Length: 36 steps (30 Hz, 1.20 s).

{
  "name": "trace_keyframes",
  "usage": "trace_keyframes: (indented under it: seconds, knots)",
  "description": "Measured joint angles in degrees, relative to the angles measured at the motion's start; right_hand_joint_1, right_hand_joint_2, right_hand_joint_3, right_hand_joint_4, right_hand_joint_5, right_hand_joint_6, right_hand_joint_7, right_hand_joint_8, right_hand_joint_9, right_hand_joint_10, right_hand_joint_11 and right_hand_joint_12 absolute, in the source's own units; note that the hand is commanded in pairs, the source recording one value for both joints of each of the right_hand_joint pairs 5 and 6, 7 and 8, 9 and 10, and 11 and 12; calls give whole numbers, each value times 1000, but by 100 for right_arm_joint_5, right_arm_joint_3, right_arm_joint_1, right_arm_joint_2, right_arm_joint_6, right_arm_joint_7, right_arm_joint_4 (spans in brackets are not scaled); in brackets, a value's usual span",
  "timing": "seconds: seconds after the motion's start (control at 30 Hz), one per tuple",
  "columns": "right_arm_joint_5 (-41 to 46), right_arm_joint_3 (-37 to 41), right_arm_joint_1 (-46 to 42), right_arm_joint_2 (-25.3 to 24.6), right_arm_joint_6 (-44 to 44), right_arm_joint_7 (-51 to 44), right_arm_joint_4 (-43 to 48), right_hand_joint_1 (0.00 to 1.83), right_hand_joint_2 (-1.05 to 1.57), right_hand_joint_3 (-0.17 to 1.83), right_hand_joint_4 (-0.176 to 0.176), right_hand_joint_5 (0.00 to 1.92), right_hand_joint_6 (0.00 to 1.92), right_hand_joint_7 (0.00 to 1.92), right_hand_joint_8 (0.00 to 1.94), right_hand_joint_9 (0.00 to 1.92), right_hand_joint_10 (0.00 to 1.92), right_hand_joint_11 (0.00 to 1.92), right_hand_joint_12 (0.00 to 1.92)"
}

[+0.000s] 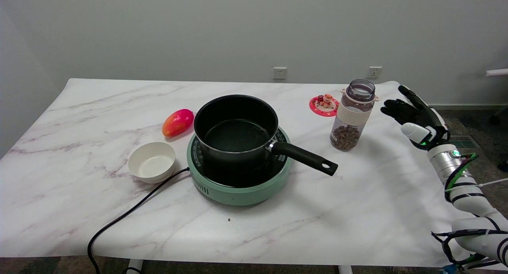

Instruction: Pick up the bottle.

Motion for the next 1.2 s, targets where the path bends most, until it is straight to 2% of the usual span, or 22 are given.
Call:
trace_keyframes:
  seconds: [0.6, 1.2]
  knots:
    - [-996, -396, 662, 43, -61, 0, -350, 1281, -723, 1147, 0, 230, 230, 729, 729, 524, 524, 547, 547]
    - [-1305, -836, 1047, 35, -61, 0, -476, 1279, -733, 1136, 0, 233, 233, 722, 722, 534, 534, 543, 543]
